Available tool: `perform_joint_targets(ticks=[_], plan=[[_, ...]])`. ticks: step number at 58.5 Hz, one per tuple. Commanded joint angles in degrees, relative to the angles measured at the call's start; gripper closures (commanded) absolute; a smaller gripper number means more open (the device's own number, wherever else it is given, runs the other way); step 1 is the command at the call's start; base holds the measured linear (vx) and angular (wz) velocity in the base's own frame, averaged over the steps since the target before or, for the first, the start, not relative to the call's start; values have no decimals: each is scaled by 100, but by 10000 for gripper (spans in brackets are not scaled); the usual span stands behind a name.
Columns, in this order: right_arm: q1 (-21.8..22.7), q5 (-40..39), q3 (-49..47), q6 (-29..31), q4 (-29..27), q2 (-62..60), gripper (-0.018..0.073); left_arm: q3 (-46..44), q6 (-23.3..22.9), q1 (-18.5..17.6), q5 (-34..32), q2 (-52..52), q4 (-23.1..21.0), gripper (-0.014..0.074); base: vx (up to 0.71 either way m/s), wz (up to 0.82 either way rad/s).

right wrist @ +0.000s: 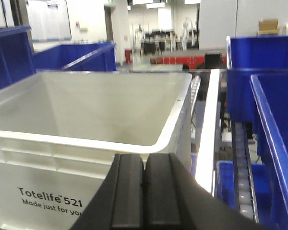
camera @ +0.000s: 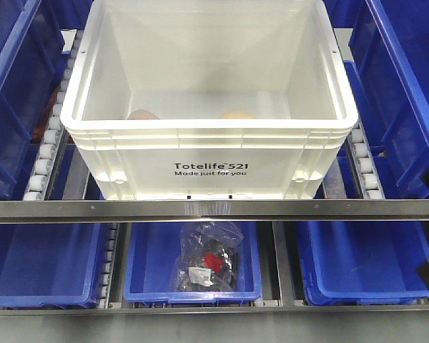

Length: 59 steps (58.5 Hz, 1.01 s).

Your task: Place moving items into box and shelve

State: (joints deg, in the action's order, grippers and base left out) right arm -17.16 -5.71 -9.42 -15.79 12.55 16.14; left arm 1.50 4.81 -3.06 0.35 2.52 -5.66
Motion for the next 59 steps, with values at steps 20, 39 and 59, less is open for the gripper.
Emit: perform_joint_targets(ticks=[20, 39, 59], plan=[[209, -46, 1132, -124, -758, -1528, 567, -52, -45, 11, -510, 53, -53, 603, 0, 0], [1554, 847, 1150, -133, -798, -1727, 567, -52, -45, 11, -502, 53, -53, 603, 0, 0], [1856, 674, 1150, 127, -663, -1727, 567, -52, -45, 11, -502, 53, -53, 603, 0, 0]])
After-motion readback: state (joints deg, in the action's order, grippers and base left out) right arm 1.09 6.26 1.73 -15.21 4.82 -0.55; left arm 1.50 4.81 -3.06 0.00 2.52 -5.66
